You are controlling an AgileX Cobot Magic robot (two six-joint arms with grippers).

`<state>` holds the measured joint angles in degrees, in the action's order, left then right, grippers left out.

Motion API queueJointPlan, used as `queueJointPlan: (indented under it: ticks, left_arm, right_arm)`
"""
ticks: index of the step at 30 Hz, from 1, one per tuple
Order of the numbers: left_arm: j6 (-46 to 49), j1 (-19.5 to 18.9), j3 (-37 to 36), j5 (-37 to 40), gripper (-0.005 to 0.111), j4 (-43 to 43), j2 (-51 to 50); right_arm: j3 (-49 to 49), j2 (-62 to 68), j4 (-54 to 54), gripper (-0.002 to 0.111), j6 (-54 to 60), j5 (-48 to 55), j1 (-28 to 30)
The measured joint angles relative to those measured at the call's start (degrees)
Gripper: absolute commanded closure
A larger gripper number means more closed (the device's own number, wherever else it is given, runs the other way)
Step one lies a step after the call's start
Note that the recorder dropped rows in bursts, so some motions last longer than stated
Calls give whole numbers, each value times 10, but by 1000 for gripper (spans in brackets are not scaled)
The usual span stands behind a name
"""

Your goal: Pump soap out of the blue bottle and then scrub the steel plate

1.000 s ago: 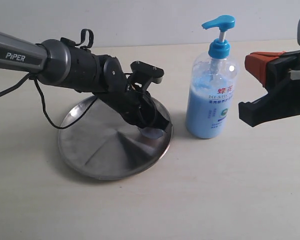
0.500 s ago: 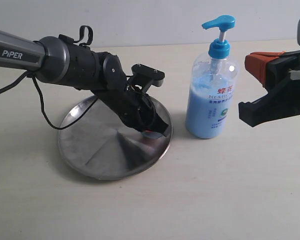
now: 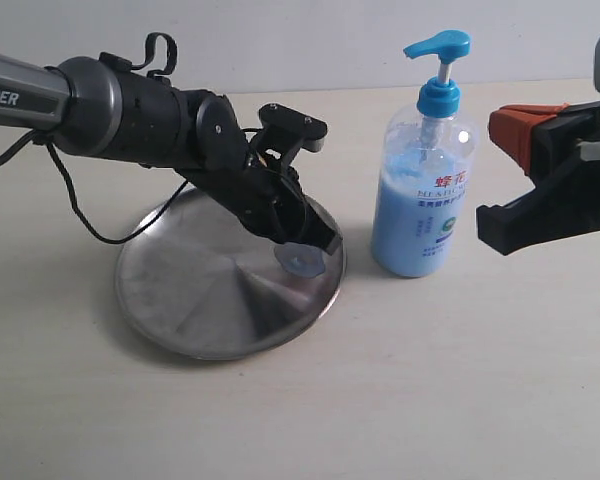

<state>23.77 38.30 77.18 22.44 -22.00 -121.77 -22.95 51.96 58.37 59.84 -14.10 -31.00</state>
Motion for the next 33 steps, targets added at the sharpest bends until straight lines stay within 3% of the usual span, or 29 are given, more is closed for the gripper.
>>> queueJointPlan:
  ticks: [13,33]
  left_arm:
    - [-28,-1,-8,-15,107,0,31]
    - [-30,-6,-122,-46,107,0,202]
  right_arm:
    - [0,0,0,108,0,2,0]
    - [15,0,39,108,0,-18,0]
